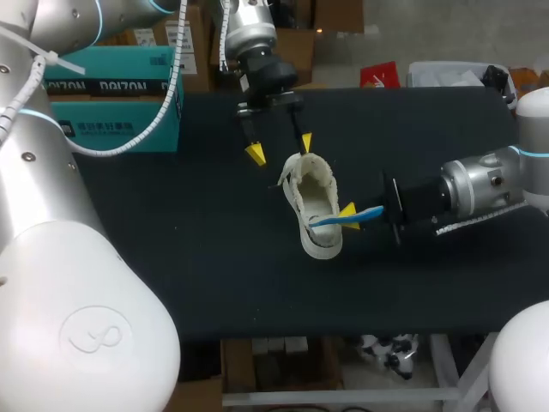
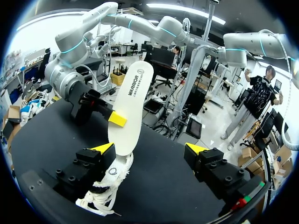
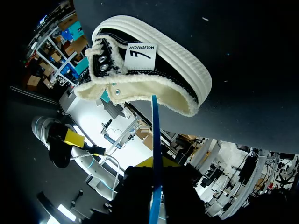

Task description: Open the shoe tongue, take the insole out of the shoe, put the insole back into the shoe, and pack the shoe into the shoebox

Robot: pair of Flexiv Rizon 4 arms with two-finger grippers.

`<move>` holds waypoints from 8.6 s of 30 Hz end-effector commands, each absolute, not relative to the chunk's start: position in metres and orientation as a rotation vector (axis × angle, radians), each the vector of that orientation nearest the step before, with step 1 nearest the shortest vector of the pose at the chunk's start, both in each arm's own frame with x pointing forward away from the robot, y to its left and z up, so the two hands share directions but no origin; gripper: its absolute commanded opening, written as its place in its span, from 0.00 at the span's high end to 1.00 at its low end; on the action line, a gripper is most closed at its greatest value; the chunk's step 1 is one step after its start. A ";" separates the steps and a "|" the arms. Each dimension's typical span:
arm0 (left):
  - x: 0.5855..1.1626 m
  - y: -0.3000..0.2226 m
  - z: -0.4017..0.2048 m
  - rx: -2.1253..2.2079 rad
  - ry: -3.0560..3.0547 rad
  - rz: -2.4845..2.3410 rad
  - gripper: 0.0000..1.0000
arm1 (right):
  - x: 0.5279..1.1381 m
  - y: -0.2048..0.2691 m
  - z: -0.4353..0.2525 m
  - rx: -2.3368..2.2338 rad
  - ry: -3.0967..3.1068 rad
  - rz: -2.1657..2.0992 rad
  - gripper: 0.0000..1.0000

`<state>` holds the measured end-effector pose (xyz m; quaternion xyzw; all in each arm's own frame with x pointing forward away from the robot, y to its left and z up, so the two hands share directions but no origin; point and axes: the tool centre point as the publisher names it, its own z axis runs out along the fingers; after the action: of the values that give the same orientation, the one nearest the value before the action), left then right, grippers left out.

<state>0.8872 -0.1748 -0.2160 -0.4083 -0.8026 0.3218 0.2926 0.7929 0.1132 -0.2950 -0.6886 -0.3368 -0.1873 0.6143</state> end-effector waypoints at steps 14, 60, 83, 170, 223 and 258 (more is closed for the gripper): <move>0.843 -0.166 -0.224 -0.975 -2.459 1.081 0.00 | 0.790 0.131 -0.282 -1.658 -0.710 -0.523 1.00; 0.815 -0.193 -0.267 -0.614 -2.940 1.625 0.00 | 0.793 0.151 -0.291 -1.687 -0.568 -0.641 1.00; 0.825 -0.203 -0.281 -0.720 -3.020 1.523 0.74 | 0.815 0.147 -0.300 -1.726 -0.465 -0.737 1.00; 0.873 -0.229 -0.328 -1.100 -3.039 1.372 1.00 | 0.826 0.145 -0.306 -2.027 -0.325 -0.797 1.00; 0.862 -0.209 -0.319 -1.126 -2.957 1.459 0.97 | 0.858 0.136 -0.341 -2.087 -0.285 -0.783 1.00; 0.884 -0.223 -0.339 -1.047 -3.060 1.366 1.00 | 0.862 0.143 -0.339 -2.147 -0.385 -0.802 1.00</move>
<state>0.8829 -0.2137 -0.3356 -0.2934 -0.8564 0.3828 -0.1842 0.8560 0.1446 -0.3284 -0.8546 -0.1514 -0.3138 0.3851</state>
